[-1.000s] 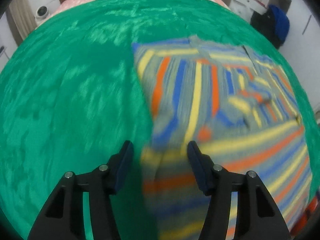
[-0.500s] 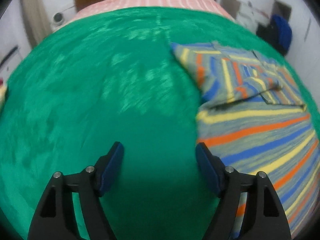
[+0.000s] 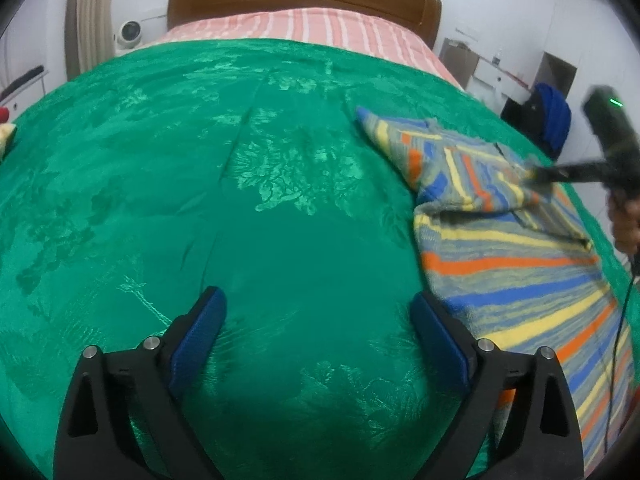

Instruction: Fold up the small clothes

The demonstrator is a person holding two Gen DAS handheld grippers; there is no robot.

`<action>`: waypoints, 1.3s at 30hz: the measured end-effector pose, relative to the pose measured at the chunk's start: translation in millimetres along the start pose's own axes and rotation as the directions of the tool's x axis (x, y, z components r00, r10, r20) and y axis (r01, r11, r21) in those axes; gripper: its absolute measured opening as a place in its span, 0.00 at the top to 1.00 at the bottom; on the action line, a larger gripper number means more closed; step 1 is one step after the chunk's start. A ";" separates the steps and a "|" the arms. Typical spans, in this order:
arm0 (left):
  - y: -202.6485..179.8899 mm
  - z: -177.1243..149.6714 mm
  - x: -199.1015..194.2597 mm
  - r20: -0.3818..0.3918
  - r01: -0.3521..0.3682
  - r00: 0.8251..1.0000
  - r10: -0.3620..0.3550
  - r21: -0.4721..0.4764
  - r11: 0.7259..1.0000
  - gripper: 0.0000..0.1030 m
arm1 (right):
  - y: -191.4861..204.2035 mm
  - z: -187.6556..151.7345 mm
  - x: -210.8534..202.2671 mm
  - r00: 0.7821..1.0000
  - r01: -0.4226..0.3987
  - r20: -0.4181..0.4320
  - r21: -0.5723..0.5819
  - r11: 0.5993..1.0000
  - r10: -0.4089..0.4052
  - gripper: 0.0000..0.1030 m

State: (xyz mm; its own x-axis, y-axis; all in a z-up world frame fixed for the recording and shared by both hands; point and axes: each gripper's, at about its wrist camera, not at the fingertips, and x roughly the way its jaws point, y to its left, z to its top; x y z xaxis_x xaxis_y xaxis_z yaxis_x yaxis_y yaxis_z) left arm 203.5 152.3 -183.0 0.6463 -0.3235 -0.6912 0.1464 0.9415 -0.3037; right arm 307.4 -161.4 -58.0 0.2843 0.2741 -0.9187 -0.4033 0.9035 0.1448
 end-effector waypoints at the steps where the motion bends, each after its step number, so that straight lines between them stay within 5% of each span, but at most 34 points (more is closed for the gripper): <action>1: -0.3 0.6 0.8 0.001 -0.001 1.000 0.001 0.001 1.000 0.08 | 11.2 -10.1 -10.5 1.000 -0.012 0.004 -0.090 0.996 0.012 0.92; 6: -2.5 0.6 2.3 0.001 -0.015 1.000 0.015 0.011 1.000 0.08 | 32.0 -80.4 -40.9 0.991 0.055 -0.097 -0.370 0.927 -0.098 0.89; 8: -3.7 0.9 3.6 -0.001 -0.021 1.000 0.021 0.015 1.000 0.08 | 16.8 -96.9 -49.8 0.982 0.113 -0.103 -0.343 0.932 -0.157 0.59; 10: -4.5 0.5 4.0 -0.001 -0.026 1.000 0.026 0.019 0.999 0.08 | -5.9 -97.9 -63.3 0.992 0.105 -0.052 -0.192 0.976 -0.116 0.40; 13: -5.4 0.8 4.5 -0.003 -0.032 0.999 0.032 0.024 0.999 0.08 | -42.4 -84.8 -72.8 0.999 0.032 0.030 0.109 0.994 -0.036 0.41; 16: -5.0 1.1 4.7 -0.003 -0.030 1.000 0.030 0.023 0.999 0.08 | -67.9 -72.5 -56.4 0.997 -0.059 0.073 0.353 0.934 0.035 0.50; 21: -5.1 1.2 4.7 -0.002 -0.029 1.000 0.029 0.022 0.999 0.08 | -68.7 -56.9 -11.3 0.999 0.041 -0.049 0.440 0.897 -0.022 0.69; 23: -4.8 1.0 4.7 0.001 -0.024 1.000 0.024 0.019 1.000 0.07 | -59.9 -50.7 -8.3 0.998 0.042 -0.052 0.424 0.905 -0.021 0.97; 28: -4.9 1.0 4.9 0.003 -0.023 1.000 0.023 0.019 1.000 0.07 | -32.6 -0.9 -40.6 0.982 0.071 0.152 0.236 0.969 -0.109 0.97; 31: -4.7 1.1 4.8 0.003 -0.023 1.000 0.023 0.020 1.000 0.07 | -38.0 14.4 -28.5 0.978 0.129 0.133 0.203 0.971 -0.158 0.94; 34: -5.1 1.2 4.9 -0.001 -0.026 1.000 0.026 0.022 0.999 0.07 | -51.4 2.6 -7.6 0.978 0.178 0.060 0.259 0.949 -0.200 0.68; 37: -3.5 12.1 2.3 -0.040 -0.011 0.999 0.010 -0.005 1.000 0.07 | -63.0 -24.7 -21.0 0.988 0.069 0.105 0.381 0.922 -0.117 0.68; 39: 3.7 36.3 1.9 -0.045 0.095 0.994 -0.099 -0.094 0.991 0.07 | -62.1 -44.7 -28.1 0.992 -0.050 0.123 0.436 0.899 -0.004 0.68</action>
State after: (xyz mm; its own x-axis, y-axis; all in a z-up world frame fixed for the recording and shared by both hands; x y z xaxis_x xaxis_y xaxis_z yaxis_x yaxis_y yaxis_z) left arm 232.5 158.6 -161.6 0.5942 -0.4192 -0.6864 0.1359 0.8935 -0.4281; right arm 285.6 -239.9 -57.6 0.3903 0.3089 -0.8673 0.0024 0.9417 0.3365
